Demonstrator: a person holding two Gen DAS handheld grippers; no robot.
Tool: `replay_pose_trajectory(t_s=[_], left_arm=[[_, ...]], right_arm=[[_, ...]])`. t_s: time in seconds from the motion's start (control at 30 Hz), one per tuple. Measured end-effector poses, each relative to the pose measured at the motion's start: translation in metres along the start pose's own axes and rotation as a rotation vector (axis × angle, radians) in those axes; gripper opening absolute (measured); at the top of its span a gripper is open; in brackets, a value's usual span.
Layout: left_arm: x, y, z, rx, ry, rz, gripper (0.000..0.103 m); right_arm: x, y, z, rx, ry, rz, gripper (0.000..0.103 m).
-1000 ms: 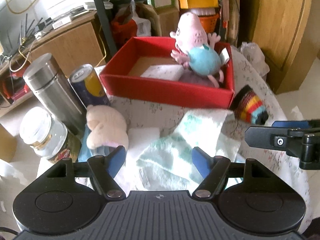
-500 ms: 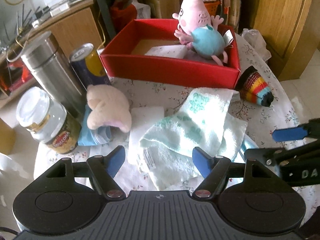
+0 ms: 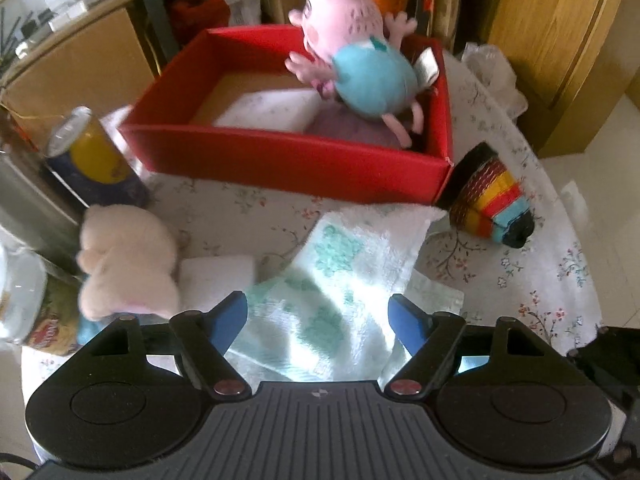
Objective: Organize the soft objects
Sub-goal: 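Grasp the blue face mask with the right gripper while left approaches the green towel, then close the left gripper on the green towel while right lifts the blue mask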
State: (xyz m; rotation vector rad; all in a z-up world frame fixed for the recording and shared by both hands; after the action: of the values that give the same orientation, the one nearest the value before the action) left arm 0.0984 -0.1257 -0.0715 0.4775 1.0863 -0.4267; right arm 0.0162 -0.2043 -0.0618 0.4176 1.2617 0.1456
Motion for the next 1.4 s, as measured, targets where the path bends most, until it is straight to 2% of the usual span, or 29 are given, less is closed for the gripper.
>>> replay_pose_trajectory(t_s=[0.2,0.27,0.33,0.4,0.43,0.5,0.7,0.83,0.97,1.03,1.1,1.13,1.17,1.23,1.3,1.4], left_arm=[[0.029,0.003,-0.008,-0.01,0.092,0.009,0.075],[0.031,0.001,-0.01,0.018,0.089,0.024,0.073],[0.027,-0.002,-0.012,0.04,0.087,0.041,0.063],[0.024,-0.002,-0.016,0.043,0.098,0.018,0.019],[0.023,-0.001,-0.018,0.031,0.109,-0.009,0.013],[0.019,0.004,-0.027,0.034,0.11,-0.016,0.005],[-0.011,0.01,-0.046,0.013,0.054,-0.114,0.0],[-0.025,0.015,-0.051,-0.021,0.016,-0.153,0.004],[-0.039,0.025,-0.04,-0.078,-0.041,-0.143,0.02],[-0.044,0.027,-0.034,-0.086,-0.07,-0.159,0.026],[-0.046,0.027,-0.03,-0.084,-0.083,-0.164,0.038],[-0.046,0.028,-0.03,-0.087,-0.079,-0.16,0.038],[-0.046,0.029,-0.03,-0.093,-0.074,-0.158,0.038],[-0.044,0.032,-0.028,-0.106,-0.071,-0.169,0.039],[-0.044,0.035,-0.028,-0.122,-0.07,-0.172,0.046],[-0.046,0.034,-0.029,-0.115,-0.074,-0.175,0.056]], right_arm=[[0.003,-0.006,0.001,0.007,0.009,-0.005,0.045],[0.002,-0.007,0.001,0.006,0.009,-0.001,0.045],[0.002,-0.007,0.002,0.005,0.007,0.0,0.045],[0.003,-0.006,0.002,0.005,0.004,-0.002,0.045],[0.003,-0.006,0.002,0.003,0.001,-0.004,0.045],[0.003,-0.006,0.004,-0.005,-0.004,-0.013,0.045],[-0.004,-0.015,0.012,0.031,-0.044,-0.039,0.045],[-0.007,-0.014,0.018,0.049,-0.058,-0.029,0.045],[0.004,0.002,0.014,-0.011,-0.022,-0.009,0.05],[0.018,0.011,0.008,-0.072,0.013,-0.045,0.05],[0.03,0.014,0.003,-0.111,0.025,-0.091,0.048],[0.034,0.013,0.002,-0.119,0.03,-0.108,0.034],[0.036,0.011,0.001,-0.128,0.022,-0.127,0.03],[0.032,0.007,0.001,-0.144,0.013,-0.144,0.01],[0.028,-0.004,0.001,-0.107,0.019,-0.135,0.0],[0.014,-0.016,-0.002,-0.037,0.028,-0.065,0.0]])
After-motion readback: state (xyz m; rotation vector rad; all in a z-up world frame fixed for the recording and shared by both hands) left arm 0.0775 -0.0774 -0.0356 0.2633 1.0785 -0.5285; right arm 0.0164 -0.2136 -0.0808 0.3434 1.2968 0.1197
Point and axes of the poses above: each gripper's, at about its wrist camera, not at the fingertips, and x roughly the way its jaws point, y to its left, z to its top, the point moved 3 cm from there along x, roughly the way its jaws point, and after that the axes turned 14 degrees about x, right-handed, at the moved point
